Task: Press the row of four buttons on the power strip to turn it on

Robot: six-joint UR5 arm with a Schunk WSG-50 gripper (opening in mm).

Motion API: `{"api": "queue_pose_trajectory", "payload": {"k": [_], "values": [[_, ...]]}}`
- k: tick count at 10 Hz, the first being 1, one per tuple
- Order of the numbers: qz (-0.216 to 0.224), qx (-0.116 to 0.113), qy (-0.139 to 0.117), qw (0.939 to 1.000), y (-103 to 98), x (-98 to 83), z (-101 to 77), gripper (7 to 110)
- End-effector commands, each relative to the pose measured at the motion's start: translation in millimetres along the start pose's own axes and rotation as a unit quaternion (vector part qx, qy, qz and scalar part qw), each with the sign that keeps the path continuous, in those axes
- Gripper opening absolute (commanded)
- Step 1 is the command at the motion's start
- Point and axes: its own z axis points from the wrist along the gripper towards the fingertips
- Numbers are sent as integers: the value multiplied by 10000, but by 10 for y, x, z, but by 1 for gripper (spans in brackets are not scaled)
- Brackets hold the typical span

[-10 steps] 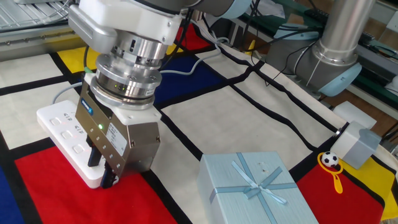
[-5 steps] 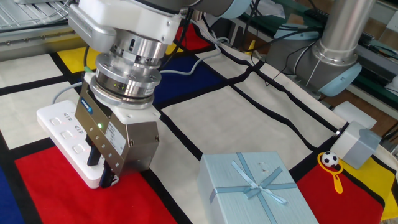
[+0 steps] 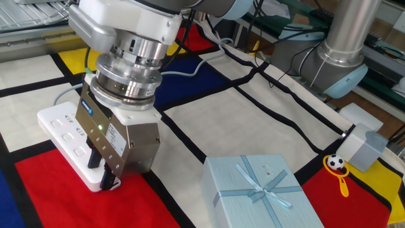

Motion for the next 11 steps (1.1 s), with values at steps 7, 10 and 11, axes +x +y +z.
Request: {"api": "queue_pose_trajectory", "payload": {"k": [7,10,11], "values": [[76,-55,-28,10000,1,-32,64,44],[78,-100,78,9999,15,-59,-178,44],[71,-176,127,9997,47,-103,-282,44]]}}
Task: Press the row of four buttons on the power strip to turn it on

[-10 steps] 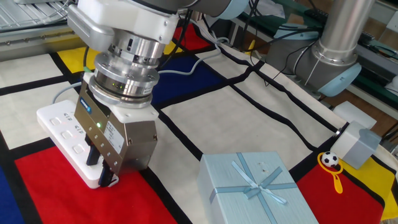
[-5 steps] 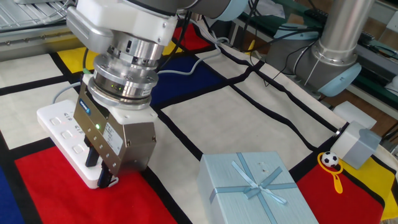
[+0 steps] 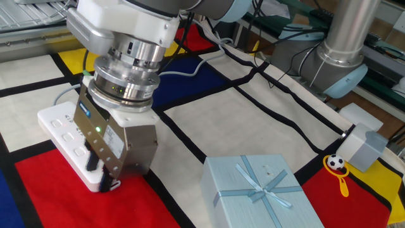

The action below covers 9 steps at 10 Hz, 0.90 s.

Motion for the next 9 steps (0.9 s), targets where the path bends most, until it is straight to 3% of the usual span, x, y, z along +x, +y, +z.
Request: {"api": "queue_pose_trajectory", "payload": {"k": [1,3,4,5,6,9], "values": [[61,-110,73,9999,46,-106,-227,44],[33,-65,82,9999,4,-293,-366,44],[74,73,102,9999,-63,-460,-519,44],[282,197,241,9991,-85,-542,-646,22],[247,325,197,9990,-144,-676,-736,22],[-115,254,73,9996,-213,-924,-770,22]]}}
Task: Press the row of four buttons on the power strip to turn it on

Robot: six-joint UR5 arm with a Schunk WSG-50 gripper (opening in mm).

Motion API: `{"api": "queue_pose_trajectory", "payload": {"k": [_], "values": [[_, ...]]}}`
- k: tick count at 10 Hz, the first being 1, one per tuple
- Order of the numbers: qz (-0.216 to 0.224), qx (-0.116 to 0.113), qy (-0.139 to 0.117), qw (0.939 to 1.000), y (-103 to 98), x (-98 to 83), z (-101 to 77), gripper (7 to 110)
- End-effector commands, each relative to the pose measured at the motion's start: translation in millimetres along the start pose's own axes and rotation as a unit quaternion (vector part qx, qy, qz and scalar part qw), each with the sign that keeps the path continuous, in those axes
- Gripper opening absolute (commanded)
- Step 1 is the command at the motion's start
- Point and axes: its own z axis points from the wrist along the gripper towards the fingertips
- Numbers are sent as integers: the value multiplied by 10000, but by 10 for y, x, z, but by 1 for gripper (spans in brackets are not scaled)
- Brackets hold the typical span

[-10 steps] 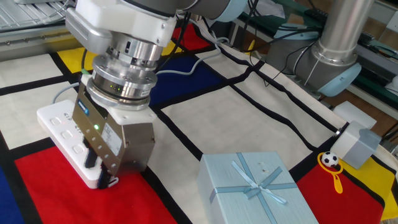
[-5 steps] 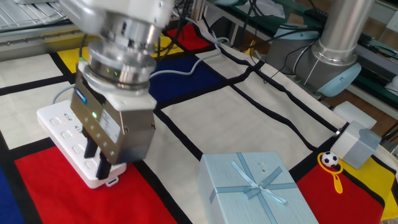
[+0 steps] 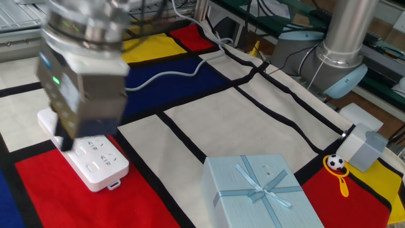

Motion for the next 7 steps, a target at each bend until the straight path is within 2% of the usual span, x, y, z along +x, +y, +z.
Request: {"api": "queue_pose_trajectory", "payload": {"k": [1,2,3,5,7], "values": [[-180,-8,-118,9998,-49,-282,-73,22],[-156,64,-20,9999,-43,-261,-58,7],[-134,151,61,9998,-57,-233,-35,7],[-131,-23,61,9999,50,-242,1,7],[-151,-35,86,9998,77,-226,-3,7]]}}
